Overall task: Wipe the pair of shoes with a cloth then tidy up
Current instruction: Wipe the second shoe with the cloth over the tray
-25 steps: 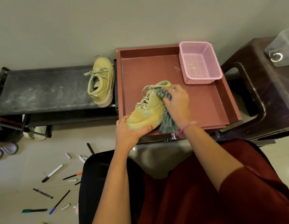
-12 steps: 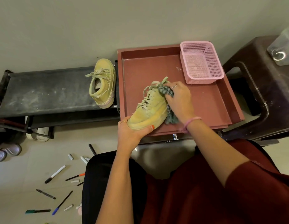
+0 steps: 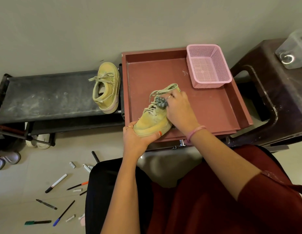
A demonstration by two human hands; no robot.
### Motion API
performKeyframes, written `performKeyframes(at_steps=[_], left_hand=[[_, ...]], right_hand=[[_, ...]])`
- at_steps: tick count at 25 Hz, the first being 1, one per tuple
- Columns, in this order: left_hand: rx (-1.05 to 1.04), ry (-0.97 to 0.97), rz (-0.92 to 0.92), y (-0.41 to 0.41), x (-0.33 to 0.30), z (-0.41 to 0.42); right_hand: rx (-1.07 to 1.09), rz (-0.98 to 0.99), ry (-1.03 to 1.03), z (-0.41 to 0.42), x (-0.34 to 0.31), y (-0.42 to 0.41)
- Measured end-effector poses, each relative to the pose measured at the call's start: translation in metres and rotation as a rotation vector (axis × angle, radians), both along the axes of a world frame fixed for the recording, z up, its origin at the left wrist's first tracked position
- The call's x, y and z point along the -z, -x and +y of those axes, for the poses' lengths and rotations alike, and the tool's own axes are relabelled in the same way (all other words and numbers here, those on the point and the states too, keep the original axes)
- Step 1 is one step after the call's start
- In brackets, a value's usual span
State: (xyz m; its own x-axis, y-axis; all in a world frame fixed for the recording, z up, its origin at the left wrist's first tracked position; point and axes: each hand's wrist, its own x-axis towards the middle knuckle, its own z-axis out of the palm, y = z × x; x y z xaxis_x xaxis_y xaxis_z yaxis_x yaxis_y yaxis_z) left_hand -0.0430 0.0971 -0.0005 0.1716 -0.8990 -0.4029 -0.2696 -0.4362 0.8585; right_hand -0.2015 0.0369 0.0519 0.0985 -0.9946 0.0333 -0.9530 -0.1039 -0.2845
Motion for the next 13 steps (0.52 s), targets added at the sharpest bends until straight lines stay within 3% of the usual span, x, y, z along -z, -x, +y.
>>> performKeyframes(at_steps=[3, 5, 8, 11, 13], left_hand=[[-0.005, -0.006, 0.006, -0.001, -0.002, 0.0], [0.001, -0.015, 0.018, -0.001, -0.005, 0.001], [-0.01, -0.005, 0.071, -0.001, -0.008, 0.001], [-0.009, -0.018, 0.103, 0.001, -0.01, 0.002], [-0.017, -0.045, 0.123, 0.002, -0.01, 0.003]], right_hand=[[-0.208, 0.049, -0.107, 0.026, -0.006, -0.015], [-0.292, -0.078, -0.091, 0.053, -0.011, -0.014], [-0.139, -0.118, -0.076, 0.04, -0.001, 0.013], [0.276, -0.278, -0.035, 0.021, 0.017, 0.034], [0.276, -0.282, 0.054, 0.035, 0.018, 0.017]])
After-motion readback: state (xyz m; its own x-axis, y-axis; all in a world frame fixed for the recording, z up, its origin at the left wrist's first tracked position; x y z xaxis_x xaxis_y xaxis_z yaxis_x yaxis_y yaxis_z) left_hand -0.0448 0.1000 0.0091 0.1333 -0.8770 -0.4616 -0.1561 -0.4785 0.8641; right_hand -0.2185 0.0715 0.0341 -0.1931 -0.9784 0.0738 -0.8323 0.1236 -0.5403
